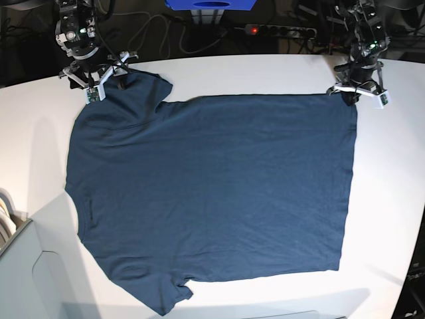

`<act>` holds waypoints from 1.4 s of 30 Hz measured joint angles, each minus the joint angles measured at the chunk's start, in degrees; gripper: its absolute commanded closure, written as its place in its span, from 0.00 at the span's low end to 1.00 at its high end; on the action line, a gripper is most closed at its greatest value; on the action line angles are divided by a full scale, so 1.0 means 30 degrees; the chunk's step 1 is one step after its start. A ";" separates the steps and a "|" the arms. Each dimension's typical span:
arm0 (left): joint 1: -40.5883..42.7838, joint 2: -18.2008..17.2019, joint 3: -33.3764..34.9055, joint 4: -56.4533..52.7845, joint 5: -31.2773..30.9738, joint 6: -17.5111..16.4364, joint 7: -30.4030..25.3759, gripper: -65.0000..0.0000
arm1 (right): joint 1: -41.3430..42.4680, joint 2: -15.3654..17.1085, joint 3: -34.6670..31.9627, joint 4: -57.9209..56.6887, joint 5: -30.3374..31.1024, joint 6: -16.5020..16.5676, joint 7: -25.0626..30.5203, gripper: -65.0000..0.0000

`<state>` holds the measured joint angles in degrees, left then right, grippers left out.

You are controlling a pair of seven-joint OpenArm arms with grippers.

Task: Fold the T-shirt properly
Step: 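Grasp the shirt's shoulder corners with the left and right grippers, then lift the shoulder edge and fold it over toward the hem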

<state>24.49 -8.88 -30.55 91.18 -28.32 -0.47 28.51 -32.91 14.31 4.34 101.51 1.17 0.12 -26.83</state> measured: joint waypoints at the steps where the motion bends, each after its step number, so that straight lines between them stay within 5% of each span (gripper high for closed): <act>1: 0.0000 0.0000 0.0000 -0.0015 -0.0007 0.0000 -0.0022 1.00 | -0.0007 -0.0007 0.0029 -0.0058 -0.0087 0.0474 0.0204 0.47; 5: 0.0058 0.0000 0.0000 -0.0015 -0.0007 -0.0007 -0.0073 1.00 | 0.0000 -0.0007 0.0044 -0.0066 -0.0240 0.2302 0.0219 0.80; 7: 0.0095 0.0000 0.0000 0.0000 -0.0007 -0.0007 -0.0080 1.00 | 0.0000 -0.0007 0.0058 -0.0073 -0.0372 0.2310 0.0240 1.00; 18: 0.0350 0.0015 0.0007 0.0495 0.0015 0.0015 0.0306 1.00 | -0.1086 -0.0102 0.0117 0.2266 -0.0583 0.2521 -0.1559 1.00; 25: 0.1064 0.0102 0.0000 0.2062 0.0211 0.0138 0.0867 1.00 | -0.1705 -0.0124 0.0619 0.5603 -0.0379 0.2594 -0.1158 1.00; 42: 0.2674 0.0109 0.0007 0.3534 0.0146 0.0095 0.0874 1.00 | -0.3665 -0.0219 0.2878 0.5974 -0.0452 0.2616 -0.1137 1.00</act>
<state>32.51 -8.56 -30.52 101.78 -27.88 -0.19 31.14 -43.90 13.65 12.97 119.44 -0.19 7.97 -30.24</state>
